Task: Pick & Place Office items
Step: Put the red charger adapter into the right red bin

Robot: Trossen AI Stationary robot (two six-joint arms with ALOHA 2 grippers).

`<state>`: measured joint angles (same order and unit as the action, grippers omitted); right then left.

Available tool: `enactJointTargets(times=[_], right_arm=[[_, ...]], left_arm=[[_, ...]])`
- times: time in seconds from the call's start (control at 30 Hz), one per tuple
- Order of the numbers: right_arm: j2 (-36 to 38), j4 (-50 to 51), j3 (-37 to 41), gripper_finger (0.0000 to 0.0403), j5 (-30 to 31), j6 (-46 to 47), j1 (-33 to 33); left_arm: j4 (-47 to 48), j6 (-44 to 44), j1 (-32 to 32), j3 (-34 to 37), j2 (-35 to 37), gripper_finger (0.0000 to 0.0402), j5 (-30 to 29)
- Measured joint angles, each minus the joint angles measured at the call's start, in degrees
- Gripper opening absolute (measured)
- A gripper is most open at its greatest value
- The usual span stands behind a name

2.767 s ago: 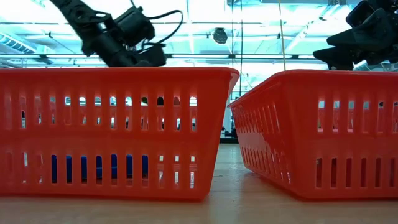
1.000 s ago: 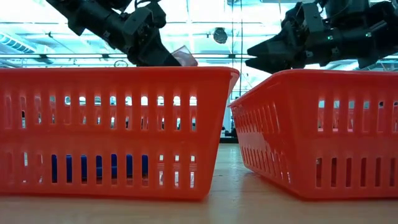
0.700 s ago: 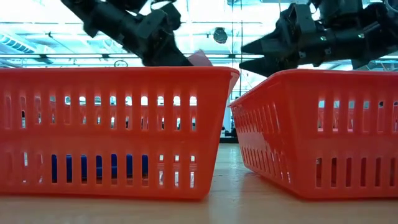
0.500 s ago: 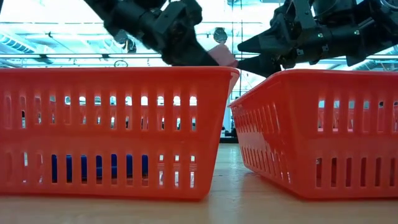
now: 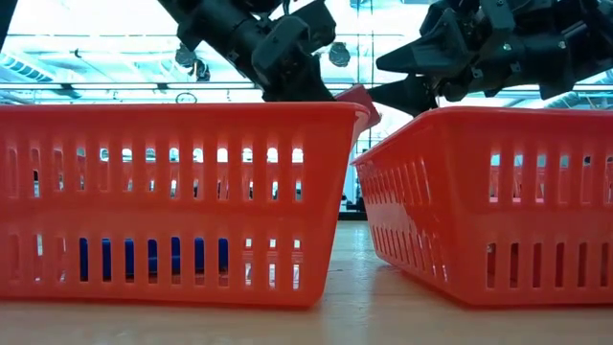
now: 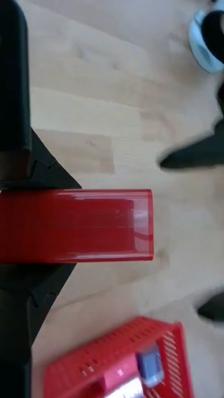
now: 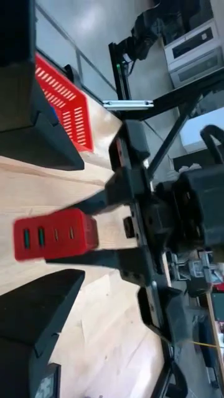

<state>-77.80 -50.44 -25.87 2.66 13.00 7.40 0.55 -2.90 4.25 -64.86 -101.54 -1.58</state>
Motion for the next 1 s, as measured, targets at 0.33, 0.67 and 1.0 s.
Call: enactJointTargets(times=[0.33, 0.67, 1.0], right_arm=[[-2.35, 0.93, -0.87, 0.0275, 0.36, -0.5, 0.22], [-9.12, 0.62, -5.7, 0.0258, 0.4, -3.97, 0.2], [-8.5, 3.46, -5.68, 0.0225, 0.79, -5.37, 0.12]], left_arm=[[-1.09, 0.37, -0.04, 0.01, 0.02, 0.0121, -1.94], [-0.36, 0.39, -0.02, 0.02, 0.02, 0.0121, -1.92], [-0.23, 0.39, -0.02, 0.02, 0.02, 0.0126, -1.68]])
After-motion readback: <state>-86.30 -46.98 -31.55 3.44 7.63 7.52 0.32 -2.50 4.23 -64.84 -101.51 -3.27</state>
